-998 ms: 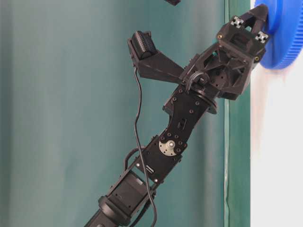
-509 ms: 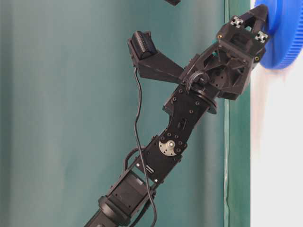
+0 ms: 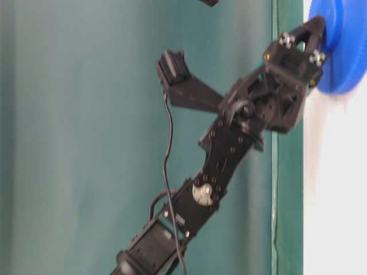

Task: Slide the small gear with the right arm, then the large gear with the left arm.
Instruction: 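Hold the large gear meshed against the small gear with the left gripper, then slide the large gear back left to its start spot with the left gripper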

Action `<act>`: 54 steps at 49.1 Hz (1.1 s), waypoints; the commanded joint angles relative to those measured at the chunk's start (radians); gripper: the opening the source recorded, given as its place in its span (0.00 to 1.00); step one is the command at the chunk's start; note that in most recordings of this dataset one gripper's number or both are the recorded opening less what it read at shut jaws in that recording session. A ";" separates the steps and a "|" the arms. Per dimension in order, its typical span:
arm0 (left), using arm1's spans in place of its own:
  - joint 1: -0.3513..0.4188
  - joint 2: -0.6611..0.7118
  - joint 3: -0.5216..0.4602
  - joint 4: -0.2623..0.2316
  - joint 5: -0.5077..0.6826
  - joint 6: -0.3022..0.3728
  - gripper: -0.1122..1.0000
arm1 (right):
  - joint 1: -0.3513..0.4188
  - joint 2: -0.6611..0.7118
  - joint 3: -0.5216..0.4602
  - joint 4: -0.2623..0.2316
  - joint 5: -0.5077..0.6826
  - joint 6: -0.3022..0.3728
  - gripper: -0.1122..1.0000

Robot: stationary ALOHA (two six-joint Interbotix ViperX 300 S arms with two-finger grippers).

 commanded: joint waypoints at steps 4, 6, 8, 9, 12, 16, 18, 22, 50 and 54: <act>-0.006 0.018 0.288 -0.008 0.029 -0.107 0.10 | 0.000 -0.003 -0.025 -0.003 -0.005 0.002 0.57; -0.006 0.003 0.339 -0.008 0.018 -0.130 0.10 | 0.000 -0.005 -0.025 -0.003 -0.008 0.002 0.57; -0.006 -0.011 0.387 -0.008 0.005 -0.149 0.10 | 0.000 -0.003 -0.025 -0.003 -0.008 0.002 0.57; -0.006 -0.018 0.410 -0.008 -0.005 -0.160 0.10 | 0.000 -0.005 -0.025 -0.003 -0.008 0.002 0.57; -0.006 -0.048 0.480 -0.008 -0.032 -0.186 0.10 | 0.000 -0.003 -0.025 -0.003 -0.008 0.003 0.57; -0.006 -0.112 0.583 -0.008 -0.061 -0.230 0.10 | 0.000 -0.003 -0.023 -0.003 -0.008 0.006 0.57; -0.006 -0.153 0.626 -0.008 -0.069 -0.245 0.10 | 0.000 -0.003 -0.025 -0.003 -0.008 0.006 0.57; -0.006 -0.255 0.701 -0.008 -0.074 -0.261 0.10 | 0.002 -0.003 -0.025 -0.003 -0.008 0.008 0.57; 0.069 -0.747 0.861 0.003 0.156 -0.253 0.10 | 0.021 -0.002 -0.025 0.000 -0.014 0.008 0.57; 0.091 -0.752 0.864 0.008 0.164 -0.250 0.10 | 0.029 -0.002 -0.025 0.000 -0.014 0.008 0.57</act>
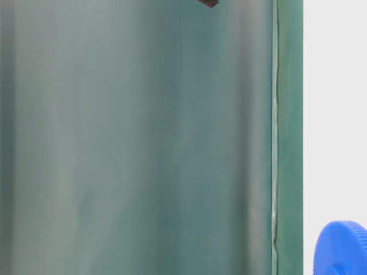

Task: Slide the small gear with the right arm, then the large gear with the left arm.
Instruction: 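Slide the large gear back left to its start spot with the left gripper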

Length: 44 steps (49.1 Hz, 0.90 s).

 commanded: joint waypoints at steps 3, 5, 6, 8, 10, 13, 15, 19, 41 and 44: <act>0.048 0.002 0.020 0.006 0.034 0.008 0.10 | 0.011 -0.002 -0.025 0.000 -0.008 0.002 0.57; 0.057 0.000 0.020 0.006 0.034 0.017 0.10 | 0.012 -0.002 -0.025 0.000 -0.006 0.002 0.57; 0.061 0.000 0.020 0.006 0.034 0.021 0.10 | 0.014 -0.003 -0.025 0.000 -0.006 0.002 0.57; 0.069 0.000 0.017 0.006 0.034 0.035 0.10 | 0.015 -0.002 -0.025 0.000 -0.005 0.002 0.57; 0.074 0.000 0.017 0.005 0.034 0.044 0.10 | 0.017 -0.003 -0.025 0.000 -0.005 0.002 0.57; 0.078 -0.002 0.015 0.006 0.034 0.054 0.10 | 0.020 -0.002 -0.025 0.002 -0.005 0.003 0.57; 0.081 -0.003 0.018 0.006 0.035 0.055 0.10 | 0.020 -0.003 -0.025 0.002 -0.005 0.003 0.57; 0.087 -0.008 0.023 0.006 0.041 0.055 0.10 | 0.023 -0.002 -0.025 0.002 -0.005 0.003 0.57; 0.089 -0.032 0.018 0.006 0.040 0.055 0.10 | 0.029 -0.002 -0.025 0.003 -0.003 0.003 0.57; 0.089 -0.034 0.017 0.006 0.040 0.055 0.10 | 0.029 -0.003 -0.025 0.002 -0.003 0.003 0.57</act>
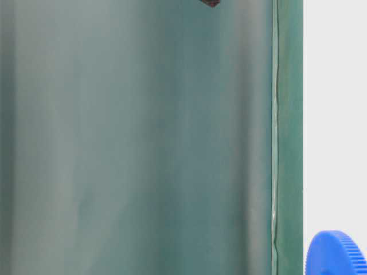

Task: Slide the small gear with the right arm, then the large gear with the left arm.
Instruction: 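Slide the large gear back left to its start spot with the left gripper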

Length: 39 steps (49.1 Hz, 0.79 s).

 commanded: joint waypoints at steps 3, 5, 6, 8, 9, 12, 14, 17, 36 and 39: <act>0.005 0.002 -0.003 0.002 0.015 0.005 0.10 | 0.003 -0.002 -0.025 0.000 -0.005 0.002 0.57; 0.005 0.000 -0.005 0.003 0.014 0.005 0.10 | 0.003 -0.002 -0.025 0.000 -0.005 0.002 0.57; 0.005 -0.002 -0.006 0.002 0.014 0.005 0.10 | 0.003 -0.002 -0.023 0.000 -0.005 0.002 0.57; 0.005 -0.003 -0.009 0.003 0.014 0.006 0.10 | 0.003 -0.002 -0.025 0.000 -0.005 0.002 0.57; 0.005 -0.005 -0.011 0.003 0.014 0.006 0.10 | 0.003 -0.003 -0.023 0.000 -0.005 0.002 0.57; 0.005 -0.006 -0.012 0.002 0.015 0.006 0.10 | 0.003 -0.002 -0.023 0.000 -0.005 0.002 0.57; 0.005 -0.009 -0.012 0.003 0.017 0.006 0.10 | 0.005 -0.003 -0.023 0.000 -0.005 0.002 0.57; 0.005 -0.014 -0.012 0.003 0.017 0.006 0.10 | 0.006 -0.003 -0.023 0.000 -0.005 0.002 0.57; 0.003 -0.092 -0.051 0.002 0.018 0.046 0.10 | 0.008 -0.003 -0.023 0.000 -0.006 0.002 0.57; 0.003 -0.114 -0.063 0.002 0.017 0.075 0.10 | 0.008 -0.003 -0.023 0.000 -0.008 0.002 0.57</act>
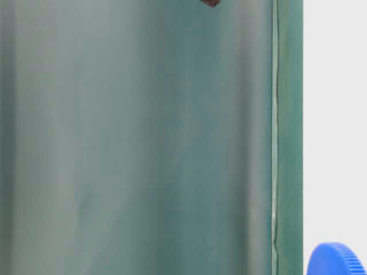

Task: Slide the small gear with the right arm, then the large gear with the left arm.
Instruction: 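Slide the large gear back left to its start spot with the left gripper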

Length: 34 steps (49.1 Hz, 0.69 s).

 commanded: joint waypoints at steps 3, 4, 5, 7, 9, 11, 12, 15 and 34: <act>-0.002 -0.048 -0.040 0.003 -0.005 0.044 0.10 | 0.003 -0.002 -0.023 0.000 -0.008 0.002 0.57; -0.002 -0.052 -0.043 0.005 -0.003 0.051 0.10 | 0.003 -0.002 -0.023 0.000 -0.009 0.002 0.57; -0.002 -0.055 -0.046 0.003 -0.005 0.055 0.10 | 0.003 -0.003 -0.023 0.000 -0.009 0.002 0.57; -0.002 -0.058 -0.054 0.003 -0.005 0.061 0.10 | 0.003 -0.002 -0.023 0.000 -0.009 0.002 0.57; -0.002 -0.060 -0.057 0.003 -0.003 0.069 0.10 | 0.005 -0.002 -0.023 0.000 -0.009 0.000 0.57; -0.002 -0.060 -0.061 0.003 -0.003 0.075 0.10 | 0.005 -0.002 -0.023 0.000 -0.009 0.002 0.57; -0.002 -0.060 -0.061 0.005 -0.005 0.078 0.10 | 0.005 -0.003 -0.023 0.000 -0.009 0.002 0.57; -0.002 -0.060 -0.064 0.005 -0.003 0.089 0.10 | 0.003 -0.002 -0.023 0.000 -0.009 0.002 0.57; -0.014 -0.066 -0.074 0.005 -0.055 0.123 0.10 | 0.005 -0.005 -0.021 -0.002 -0.012 0.000 0.57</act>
